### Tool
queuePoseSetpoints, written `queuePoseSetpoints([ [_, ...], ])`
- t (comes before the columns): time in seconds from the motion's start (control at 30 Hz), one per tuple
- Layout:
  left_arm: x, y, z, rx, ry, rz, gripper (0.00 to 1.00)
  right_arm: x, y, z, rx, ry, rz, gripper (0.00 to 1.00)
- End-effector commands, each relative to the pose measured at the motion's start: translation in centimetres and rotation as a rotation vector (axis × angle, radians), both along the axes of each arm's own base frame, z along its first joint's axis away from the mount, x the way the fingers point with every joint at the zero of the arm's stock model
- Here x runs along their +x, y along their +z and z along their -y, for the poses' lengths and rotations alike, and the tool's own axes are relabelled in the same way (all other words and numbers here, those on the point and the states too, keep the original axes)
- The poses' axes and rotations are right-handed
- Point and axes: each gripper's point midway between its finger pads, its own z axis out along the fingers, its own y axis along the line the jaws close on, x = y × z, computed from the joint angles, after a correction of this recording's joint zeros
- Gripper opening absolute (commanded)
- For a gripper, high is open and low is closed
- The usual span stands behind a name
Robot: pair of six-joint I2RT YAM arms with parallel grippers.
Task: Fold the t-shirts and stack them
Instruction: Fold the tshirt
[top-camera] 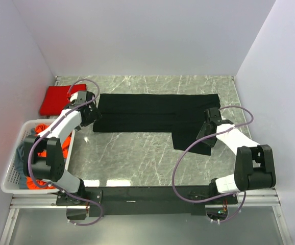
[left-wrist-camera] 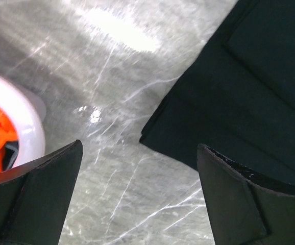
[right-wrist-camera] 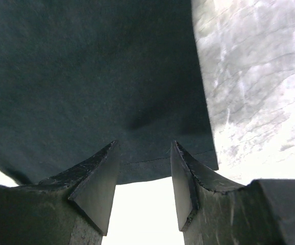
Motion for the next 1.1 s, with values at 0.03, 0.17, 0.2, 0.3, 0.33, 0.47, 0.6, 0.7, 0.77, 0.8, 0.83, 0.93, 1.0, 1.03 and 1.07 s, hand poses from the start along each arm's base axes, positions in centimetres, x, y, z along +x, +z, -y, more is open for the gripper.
queuePoseSetpoints([
  [0.03, 1.7, 1.9, 0.9, -0.015, -0.067, 0.109, 0.99, -0.9, -1.5, 0.1, -0.055, 0.026, -0.059, 0.52],
  [0.17, 2.0, 1.7, 1.7, -0.021, -0.111, 0.126, 0.99, -1.1, -2.5, -0.5, -0.054, 0.055, -0.102, 0.50],
  [0.2, 2.0, 1.6, 1.9, -0.030, -0.117, 0.131, 0.99, -1.3, -2.9, -0.7, -0.057, 0.066, -0.120, 0.48],
  [0.3, 1.9, 1.2, 2.1, -0.032, -0.121, 0.122, 0.99, -1.3, -3.5, -0.9, -0.049, 0.079, -0.139, 0.34],
  [0.33, 2.0, 1.2, 2.2, -0.029, -0.123, 0.121, 0.99, -1.2, -3.6, -1.0, -0.050, 0.082, -0.141, 0.23],
  [0.47, 2.3, 1.5, 2.1, -0.023, -0.127, 0.130, 0.99, -0.1, -2.8, -1.0, -0.056, 0.089, -0.122, 0.00],
  [0.6, 2.4, 1.5, 2.2, -0.027, -0.130, 0.131, 0.99, 2.6, 0.3, -0.9, -0.075, 0.089, -0.049, 0.00],
  [0.7, 2.5, 1.5, 2.2, -0.022, -0.126, 0.127, 0.99, 5.5, 3.2, -0.9, -0.089, 0.080, 0.007, 0.00],
  [0.77, 2.6, 1.6, 2.3, -0.025, -0.131, 0.131, 0.99, 8.5, 5.7, -1.0, -0.083, 0.072, 0.079, 0.00],
  [0.8, 2.6, 1.5, 2.2, -0.024, -0.128, 0.127, 0.99, 9.4, 5.7, -0.9, -0.082, 0.063, 0.076, 0.00],
  [0.83, 2.5, 1.4, 2.2, -0.023, -0.128, 0.123, 0.99, 10.3, 6.1, -0.9, -0.079, 0.058, 0.085, 0.00],
  [0.93, 2.4, 1.1, 2.0, -0.011, -0.123, 0.112, 0.99, 15.3, 9.2, -0.5, -0.069, 0.027, 0.174, 0.00],
  [1.0, 2.4, 1.0, 1.9, -0.008, -0.122, 0.108, 0.99, 17.3, 8.9, 0.0, -0.064, 0.006, 0.173, 0.00],
  [1.03, 2.4, 0.9, 1.9, -0.008, -0.124, 0.104, 0.99, 18.0, 9.2, 0.2, -0.062, -0.001, 0.177, 0.00],
  [1.07, 2.4, 0.8, 2.0, -0.008, -0.123, 0.103, 0.99, 19.8, 10.7, 0.3, -0.060, -0.013, 0.223, 0.00],
])
